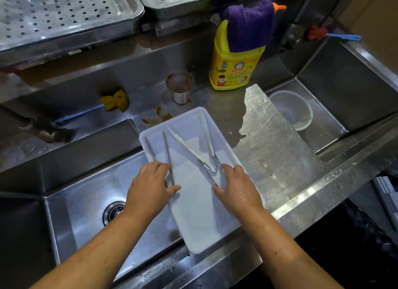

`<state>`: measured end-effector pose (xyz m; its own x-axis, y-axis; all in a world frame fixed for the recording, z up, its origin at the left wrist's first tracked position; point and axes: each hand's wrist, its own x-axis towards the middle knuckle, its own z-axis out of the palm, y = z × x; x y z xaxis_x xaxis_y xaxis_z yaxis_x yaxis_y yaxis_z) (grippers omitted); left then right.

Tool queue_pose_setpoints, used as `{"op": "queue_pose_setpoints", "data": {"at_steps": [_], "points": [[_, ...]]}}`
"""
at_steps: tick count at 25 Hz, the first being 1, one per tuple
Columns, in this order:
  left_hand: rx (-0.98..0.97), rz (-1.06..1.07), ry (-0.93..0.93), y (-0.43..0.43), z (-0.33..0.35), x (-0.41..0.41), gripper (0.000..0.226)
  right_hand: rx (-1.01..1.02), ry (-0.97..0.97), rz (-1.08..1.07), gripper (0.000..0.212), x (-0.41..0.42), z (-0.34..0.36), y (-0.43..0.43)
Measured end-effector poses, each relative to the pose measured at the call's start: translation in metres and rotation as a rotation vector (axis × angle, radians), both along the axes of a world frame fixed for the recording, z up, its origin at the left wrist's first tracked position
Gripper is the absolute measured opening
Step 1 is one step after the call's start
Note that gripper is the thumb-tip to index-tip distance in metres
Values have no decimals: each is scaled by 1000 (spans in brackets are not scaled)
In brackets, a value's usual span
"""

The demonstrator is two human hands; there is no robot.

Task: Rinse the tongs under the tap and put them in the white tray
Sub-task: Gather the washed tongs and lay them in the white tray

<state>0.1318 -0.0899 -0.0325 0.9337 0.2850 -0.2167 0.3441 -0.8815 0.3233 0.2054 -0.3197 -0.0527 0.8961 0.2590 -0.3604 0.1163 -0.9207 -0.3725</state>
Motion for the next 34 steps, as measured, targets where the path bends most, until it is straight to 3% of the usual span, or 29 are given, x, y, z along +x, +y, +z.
{"op": "queue_pose_setpoints", "data": {"at_steps": [9,14,20,34], "points": [[137,-78,51,6,13,12,75,-2,-185,-3,68,35,13,37],[123,-64,100,7,17,19,76,-81,-133,75,66,54,10,50],[104,-52,105,10,16,18,77,-165,-205,107,64,61,10,30],[100,-33,98,9,13,18,80,-59,-116,-6,68,38,23,14]]}}
